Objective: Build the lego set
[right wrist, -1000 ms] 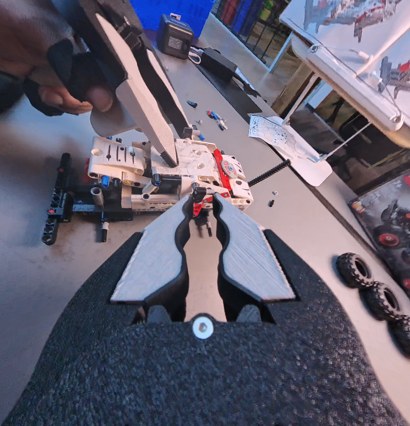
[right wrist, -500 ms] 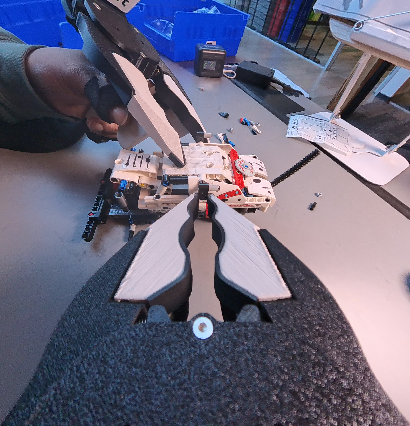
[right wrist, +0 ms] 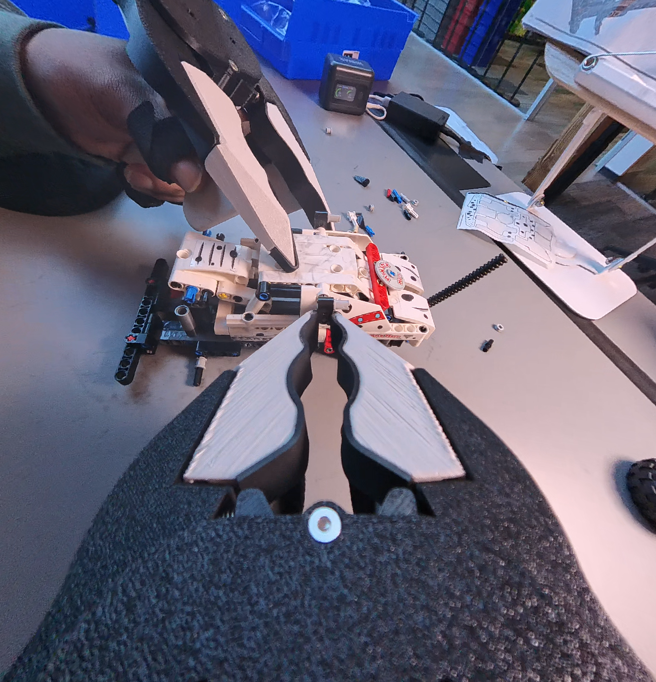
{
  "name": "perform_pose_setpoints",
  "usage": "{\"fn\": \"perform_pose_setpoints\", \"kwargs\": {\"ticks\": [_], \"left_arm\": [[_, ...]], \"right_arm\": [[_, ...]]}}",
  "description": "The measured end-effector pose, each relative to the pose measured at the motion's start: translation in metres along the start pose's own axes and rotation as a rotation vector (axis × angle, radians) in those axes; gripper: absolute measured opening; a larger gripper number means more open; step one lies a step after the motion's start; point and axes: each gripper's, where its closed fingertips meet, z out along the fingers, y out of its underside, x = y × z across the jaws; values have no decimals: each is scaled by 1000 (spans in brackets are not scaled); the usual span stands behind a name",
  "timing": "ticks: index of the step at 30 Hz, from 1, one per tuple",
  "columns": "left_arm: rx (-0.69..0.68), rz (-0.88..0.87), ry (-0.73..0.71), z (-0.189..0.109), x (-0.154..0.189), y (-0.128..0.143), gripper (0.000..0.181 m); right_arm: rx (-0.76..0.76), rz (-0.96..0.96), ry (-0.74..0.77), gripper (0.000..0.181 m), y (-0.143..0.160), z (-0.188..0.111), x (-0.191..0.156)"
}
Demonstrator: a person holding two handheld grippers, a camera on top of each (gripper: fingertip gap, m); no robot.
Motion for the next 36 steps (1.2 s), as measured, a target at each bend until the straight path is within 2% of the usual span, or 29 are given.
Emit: {"fn": "perform_pose_setpoints", "kwargs": {"ticks": [10, 12, 16, 36], "left_arm": [[-7, 9, 37, 0, -2, -1, 59], [-7, 14, 29, -1, -3, -1, 58], [-9, 10, 34, -2, -2, 0, 59], [-35, 23, 18, -4, -1, 2, 57]], "right_arm": [[89, 109, -39, 7, 1, -1, -3], [96, 103, -66, 14, 1, -4, -6], [89, 84, -59, 5, 0, -6, -4], [86, 56, -95, 3, -5, -2, -4]]}}
